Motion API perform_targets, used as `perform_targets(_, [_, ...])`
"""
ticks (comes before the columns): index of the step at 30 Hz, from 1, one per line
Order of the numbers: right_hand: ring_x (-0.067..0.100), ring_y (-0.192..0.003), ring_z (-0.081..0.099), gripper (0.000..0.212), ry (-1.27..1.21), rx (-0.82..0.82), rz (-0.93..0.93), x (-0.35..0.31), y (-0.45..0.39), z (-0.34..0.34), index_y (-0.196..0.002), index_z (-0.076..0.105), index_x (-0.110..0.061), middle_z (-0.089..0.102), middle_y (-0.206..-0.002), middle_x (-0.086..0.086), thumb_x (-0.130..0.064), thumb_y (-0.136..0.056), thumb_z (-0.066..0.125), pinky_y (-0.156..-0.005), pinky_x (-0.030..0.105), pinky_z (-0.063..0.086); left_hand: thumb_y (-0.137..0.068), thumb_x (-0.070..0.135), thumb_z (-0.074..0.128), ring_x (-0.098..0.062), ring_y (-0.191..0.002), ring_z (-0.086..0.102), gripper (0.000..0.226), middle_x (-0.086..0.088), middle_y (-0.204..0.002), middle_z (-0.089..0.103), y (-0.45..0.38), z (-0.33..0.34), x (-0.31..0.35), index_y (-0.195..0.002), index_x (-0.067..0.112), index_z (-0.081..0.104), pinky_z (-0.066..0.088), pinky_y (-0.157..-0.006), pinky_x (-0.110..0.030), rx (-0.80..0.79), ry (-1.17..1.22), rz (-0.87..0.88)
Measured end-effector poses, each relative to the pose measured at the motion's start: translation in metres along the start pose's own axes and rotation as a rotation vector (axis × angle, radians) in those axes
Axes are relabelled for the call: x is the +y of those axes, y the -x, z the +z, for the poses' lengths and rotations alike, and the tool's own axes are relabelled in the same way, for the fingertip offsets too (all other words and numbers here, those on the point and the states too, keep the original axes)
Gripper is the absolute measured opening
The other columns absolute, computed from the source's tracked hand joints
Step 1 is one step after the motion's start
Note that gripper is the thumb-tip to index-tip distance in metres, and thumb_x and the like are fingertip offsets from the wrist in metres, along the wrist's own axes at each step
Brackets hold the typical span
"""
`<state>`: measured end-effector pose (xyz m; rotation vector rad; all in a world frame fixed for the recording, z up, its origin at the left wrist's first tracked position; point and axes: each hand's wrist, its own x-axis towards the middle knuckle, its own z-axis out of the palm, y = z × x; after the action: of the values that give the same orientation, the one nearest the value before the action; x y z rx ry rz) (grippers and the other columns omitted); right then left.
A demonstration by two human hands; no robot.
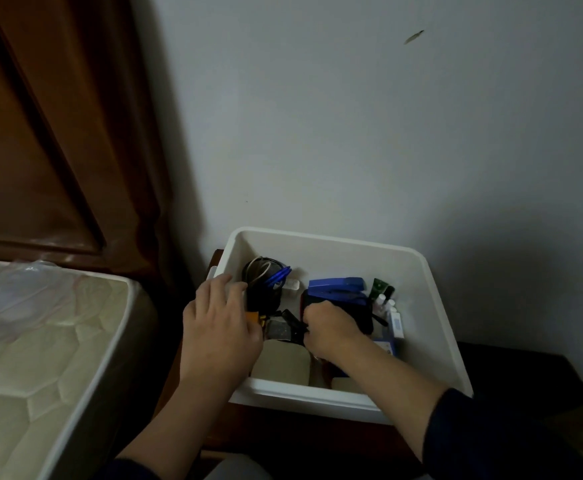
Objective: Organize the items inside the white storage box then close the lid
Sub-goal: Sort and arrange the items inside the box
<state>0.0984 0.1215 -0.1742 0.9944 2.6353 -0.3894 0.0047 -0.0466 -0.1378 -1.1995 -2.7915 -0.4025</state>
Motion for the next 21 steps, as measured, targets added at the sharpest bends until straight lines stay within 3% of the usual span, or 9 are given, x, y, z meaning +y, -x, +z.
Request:
perform_targets(4, [0.034,-0.118,0.066,0.031,0.027,-0.02,0.07,-0.003,-0.024,0.015,-0.127,0.064,-0.009,0.066,-0.128,0.015,-0.007,-0.096,0.068,-0.095,0.044,0.057,-0.089,0.035,0.066,-0.03,-0.148,0.037,0.073,-0.009,-0.16,0.035,-0.003,0.003,0.001,-0.154,0.017,0.036,0.051,-0.108,-0.049,0.02,0.036,-0.046])
perform_targets(7, [0.033,-0.12,0.064,0.039,-0.013,-0.009,0.106,-0.002,-0.034,0.021,-0.13,0.061,-0.008,0.064,-0.13,0.015,-0.007,-0.093,0.071,-0.097,0.043,0.057,-0.089,0.031,0.067,-0.035,-0.14,0.048,0.079,-0.014,-0.16,0.034,-0.002,0.004,0.0,-0.156,0.016,0.029,0.058,-0.098,-0.047,0.006,0.063,-0.102])
perform_targets(10, [0.031,-0.111,0.068,0.03,-0.061,-0.02,0.105,0.004,-0.038,0.024,-0.12,0.068,-0.007,0.068,-0.122,0.015,-0.009,-0.09,0.074,-0.094,0.04,0.059,-0.092,0.029,0.063,-0.034,-0.132,0.058,0.076,-0.016,-0.159,0.034,-0.002,0.005,-0.001,-0.157,0.014,0.026,0.062,-0.091,-0.042,-0.007,0.076,-0.116])
perform_targets(13, [0.03,-0.099,0.074,0.023,-0.154,-0.075,0.066,0.015,-0.039,0.023,-0.11,0.074,-0.007,0.075,-0.109,0.015,-0.015,-0.089,0.078,-0.089,0.039,0.062,-0.096,0.031,0.059,-0.029,-0.133,0.057,0.073,-0.014,-0.159,0.036,-0.002,0.005,-0.001,-0.157,0.014,0.025,0.061,-0.094,-0.037,-0.011,0.057,-0.116])
perform_targets(18, [0.023,-0.077,0.079,0.011,-0.507,-0.17,0.056,0.035,-0.039,0.018,-0.092,0.07,-0.019,0.076,-0.094,0.009,-0.015,-0.094,0.08,-0.077,0.041,0.067,-0.097,0.034,0.056,-0.026,-0.137,0.053,0.069,-0.012,-0.16,0.033,-0.002,0.003,-0.001,-0.155,0.015,0.026,0.058,-0.098,-0.033,-0.028,0.028,-0.118])
perform_targets(21, [0.016,-0.073,0.077,0.012,-0.59,-0.257,-0.022,0.043,-0.039,0.011,-0.098,0.067,-0.019,0.073,-0.095,0.008,-0.019,-0.095,0.079,-0.071,0.032,0.067,-0.097,0.034,0.056,-0.026,-0.136,0.053,0.065,-0.011,-0.16,0.032,-0.002,0.003,-0.001,-0.153,0.014,0.029,0.057,-0.097,-0.031,-0.036,0.009,-0.115])
